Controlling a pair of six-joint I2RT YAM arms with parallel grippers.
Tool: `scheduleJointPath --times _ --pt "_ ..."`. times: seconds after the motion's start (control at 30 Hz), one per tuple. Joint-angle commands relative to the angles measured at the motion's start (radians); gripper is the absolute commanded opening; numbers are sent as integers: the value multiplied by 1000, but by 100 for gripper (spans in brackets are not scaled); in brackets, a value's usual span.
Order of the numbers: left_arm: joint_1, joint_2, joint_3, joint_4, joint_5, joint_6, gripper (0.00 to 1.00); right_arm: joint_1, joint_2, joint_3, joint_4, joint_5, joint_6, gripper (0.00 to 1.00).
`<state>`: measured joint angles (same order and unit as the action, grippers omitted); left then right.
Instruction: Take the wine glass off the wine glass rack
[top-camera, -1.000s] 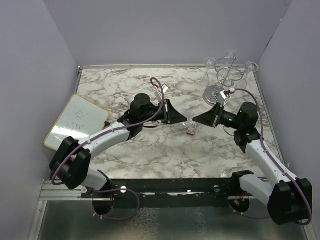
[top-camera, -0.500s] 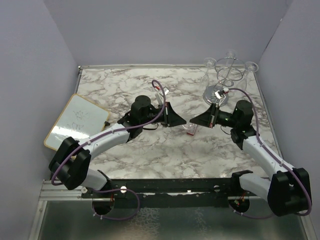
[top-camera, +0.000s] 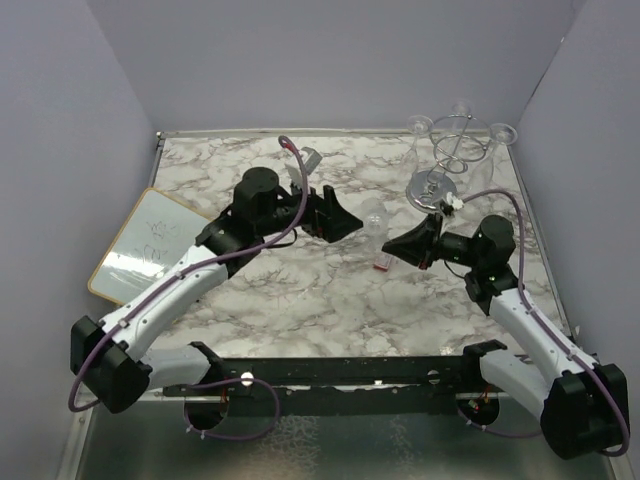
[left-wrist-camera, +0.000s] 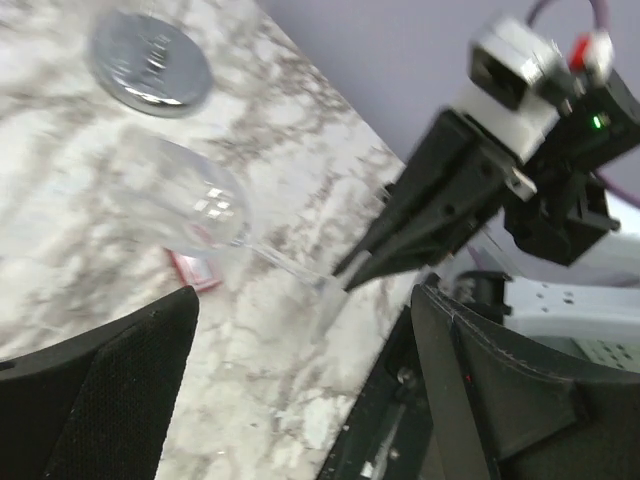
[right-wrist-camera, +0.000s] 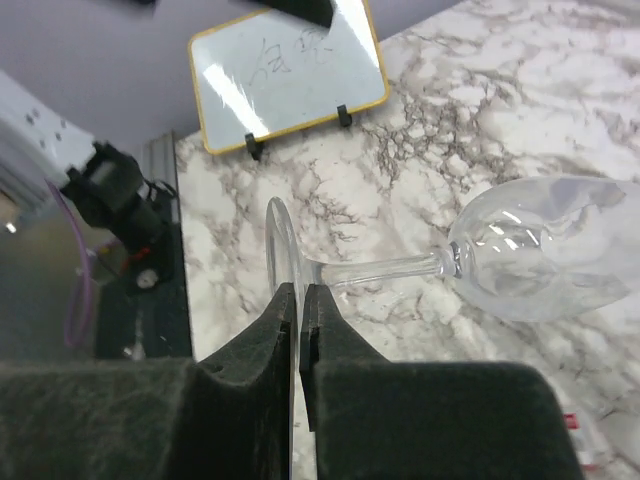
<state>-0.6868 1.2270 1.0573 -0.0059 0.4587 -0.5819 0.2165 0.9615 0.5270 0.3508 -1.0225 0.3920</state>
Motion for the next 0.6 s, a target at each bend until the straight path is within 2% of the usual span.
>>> scheduleJointPath --times 0.0,0.07,0.1,0.2,0.23,0.43,0.57 --pt "94 -78 108 -298 -126 145 89 32 -43 -84 365 -130 -245 1" --pt "160 -93 129 -320 -84 122 89 73 -38 -79 407 -173 -376 1" --pt "197 -97 141 -330 -58 107 88 100 -33 -66 383 -203 -492 1" --pt "288 -98 178 -366 3 65 87 183 -27 19 57 -254 -1028 1" --pt "307 -99 191 -375 20 54 87 206 -21 36 -9 -228 -1132 1" --pt "371 -97 282 -461 36 22 82 233 43 74 -29 -162 -1461 1" --pt "389 -130 357 -512 -20 10 82 265 52 60 -53 -14 -1654 1"
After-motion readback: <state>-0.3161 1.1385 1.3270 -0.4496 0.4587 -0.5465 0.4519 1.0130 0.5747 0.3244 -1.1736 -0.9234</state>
